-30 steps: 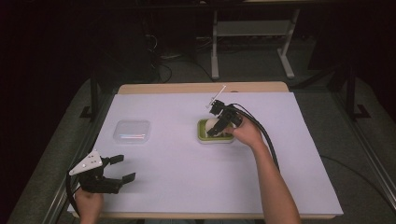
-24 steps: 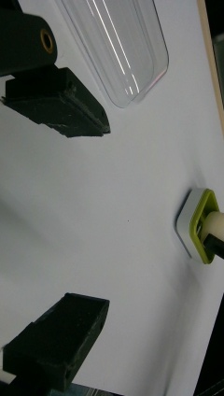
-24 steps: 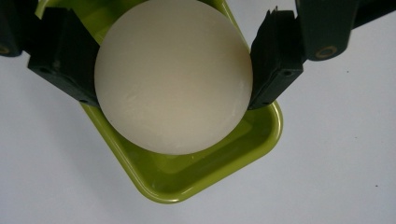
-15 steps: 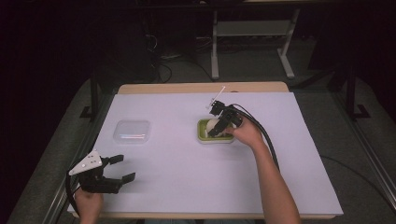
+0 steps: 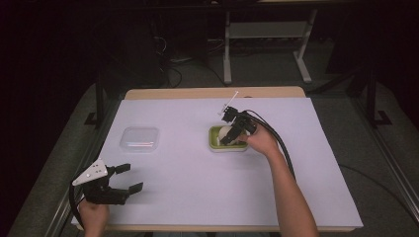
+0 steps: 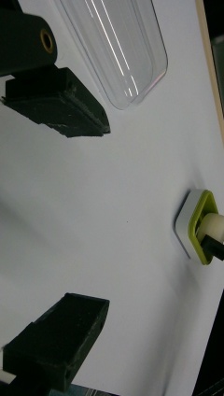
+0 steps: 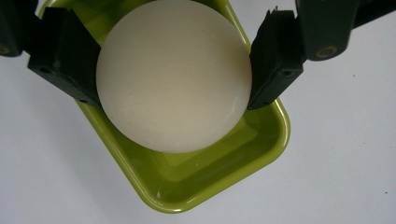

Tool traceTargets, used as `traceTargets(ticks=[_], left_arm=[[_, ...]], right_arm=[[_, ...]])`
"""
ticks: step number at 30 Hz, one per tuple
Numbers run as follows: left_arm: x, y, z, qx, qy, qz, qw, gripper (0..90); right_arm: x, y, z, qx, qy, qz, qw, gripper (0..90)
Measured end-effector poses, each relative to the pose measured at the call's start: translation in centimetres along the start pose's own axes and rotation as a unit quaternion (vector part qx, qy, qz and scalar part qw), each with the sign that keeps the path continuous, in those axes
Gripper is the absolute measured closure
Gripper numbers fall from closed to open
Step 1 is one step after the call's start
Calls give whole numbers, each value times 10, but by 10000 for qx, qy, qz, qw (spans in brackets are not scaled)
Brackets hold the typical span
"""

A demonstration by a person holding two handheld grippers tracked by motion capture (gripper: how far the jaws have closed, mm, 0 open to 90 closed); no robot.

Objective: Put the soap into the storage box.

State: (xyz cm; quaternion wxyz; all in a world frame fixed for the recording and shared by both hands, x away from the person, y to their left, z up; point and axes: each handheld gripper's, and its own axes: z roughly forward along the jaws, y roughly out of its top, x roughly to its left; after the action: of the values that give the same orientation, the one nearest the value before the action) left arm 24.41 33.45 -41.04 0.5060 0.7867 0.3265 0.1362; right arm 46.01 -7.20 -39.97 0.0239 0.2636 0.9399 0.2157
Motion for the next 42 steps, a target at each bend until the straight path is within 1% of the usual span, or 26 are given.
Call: traceTargets(ticks=[3, 5, 11, 15, 17, 28, 42], left_arm=[[0, 0, 0, 18, -2, 7, 10000, 131], [0, 0, 0, 26, -7, 5, 10000, 131], [0, 0, 0, 23, -2, 3, 10000, 130], [0, 0, 0, 29, -7, 3, 10000, 131], [0, 0, 0, 34, -2, 33, 10000, 131], [0, 0, 0, 15, 0, -3, 10000, 131], [0, 0, 0, 18, -1, -1, 10000, 131]], right_arm=[[0, 0, 0, -10, 10, -12, 10000, 228], [0, 1, 0, 31, 30, -9, 10000, 228], [-1, 0, 0, 47, -2, -24, 10000, 228], [-2, 0, 0, 49, 12, 7, 10000, 228], [-2, 0, 0, 48, 13, 5, 10000, 228], [-2, 0, 0, 49, 8, 11, 10000, 228], [-1, 0, 0, 56, -15, 14, 10000, 228]])
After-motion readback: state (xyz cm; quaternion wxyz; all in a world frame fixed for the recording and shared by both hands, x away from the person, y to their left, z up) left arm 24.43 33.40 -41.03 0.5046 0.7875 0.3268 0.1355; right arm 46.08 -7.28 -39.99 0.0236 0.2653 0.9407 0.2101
